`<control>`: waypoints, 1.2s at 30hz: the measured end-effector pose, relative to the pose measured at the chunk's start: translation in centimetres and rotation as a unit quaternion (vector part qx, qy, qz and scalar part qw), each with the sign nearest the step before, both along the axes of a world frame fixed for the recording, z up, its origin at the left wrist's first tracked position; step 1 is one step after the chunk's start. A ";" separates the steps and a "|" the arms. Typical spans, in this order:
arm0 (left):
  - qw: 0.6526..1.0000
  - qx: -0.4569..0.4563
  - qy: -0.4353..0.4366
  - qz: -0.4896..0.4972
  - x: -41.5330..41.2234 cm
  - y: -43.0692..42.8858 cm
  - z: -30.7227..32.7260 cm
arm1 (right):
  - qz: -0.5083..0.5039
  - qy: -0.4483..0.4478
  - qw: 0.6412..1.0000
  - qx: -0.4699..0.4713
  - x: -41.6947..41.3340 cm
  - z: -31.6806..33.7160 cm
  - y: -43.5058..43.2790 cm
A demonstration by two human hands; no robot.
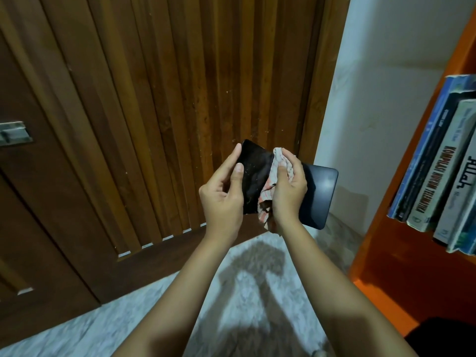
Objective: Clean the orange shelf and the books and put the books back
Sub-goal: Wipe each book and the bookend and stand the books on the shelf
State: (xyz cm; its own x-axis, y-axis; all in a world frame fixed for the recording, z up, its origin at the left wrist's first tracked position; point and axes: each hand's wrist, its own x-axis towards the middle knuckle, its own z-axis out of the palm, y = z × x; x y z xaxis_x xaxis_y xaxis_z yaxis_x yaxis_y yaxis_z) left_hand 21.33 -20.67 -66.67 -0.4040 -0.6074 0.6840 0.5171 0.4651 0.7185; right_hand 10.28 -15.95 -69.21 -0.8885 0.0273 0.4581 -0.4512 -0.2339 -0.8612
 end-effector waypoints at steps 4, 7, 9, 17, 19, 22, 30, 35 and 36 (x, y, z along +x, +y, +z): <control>1.000 0.002 -0.002 -0.008 0.2 0.1 0.6 | 0.044 0.030 0.998 0.020 0.0 0.6 0.0; 0.999 0.028 -0.005 -0.015 0.1 0.1 0.5 | 0.072 0.062 0.995 0.032 0.5 0.8 0.0; 0.998 0.056 -0.009 -0.020 -0.1 0.2 0.5 | 0.076 0.084 0.993 0.036 0.9 0.9 -0.2; 0.982 0.161 -0.042 -0.091 -0.1 -0.3 0.6 | 0.073 0.177 0.980 0.049 1.9 0.8 -0.1; 0.978 0.175 -0.044 -0.103 0.0 -0.5 0.9 | 0.084 0.208 0.973 0.056 2.0 1.0 0.0; 0.971 0.202 -0.048 -0.118 0.0 -0.8 1.1 | 0.108 0.258 0.957 0.073 2.2 1.2 0.1; 0.940 0.297 -0.041 -0.161 0.2 -1.8 1.4 | 0.143 0.315 0.931 0.115 2.6 0.1 0.2; 0.940 0.307 -0.045 -0.141 0.2 -2.3 1.2 | 0.164 0.332 0.921 0.124 3.0 -0.5 0.3; 0.941 0.306 -0.045 -0.137 0.3 -2.4 1.1 | 0.169 0.338 0.918 0.122 3.1 -0.5 0.3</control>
State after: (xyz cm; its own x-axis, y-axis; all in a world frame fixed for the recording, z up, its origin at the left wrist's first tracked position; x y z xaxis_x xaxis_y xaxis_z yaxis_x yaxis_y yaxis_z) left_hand 21.59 -23.09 -65.55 -0.6427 -0.7409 0.1950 0.4817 -0.1929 0.8548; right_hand 13.43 -15.62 -69.75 -0.3375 -0.3745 0.8636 -0.8394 -0.2955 -0.4562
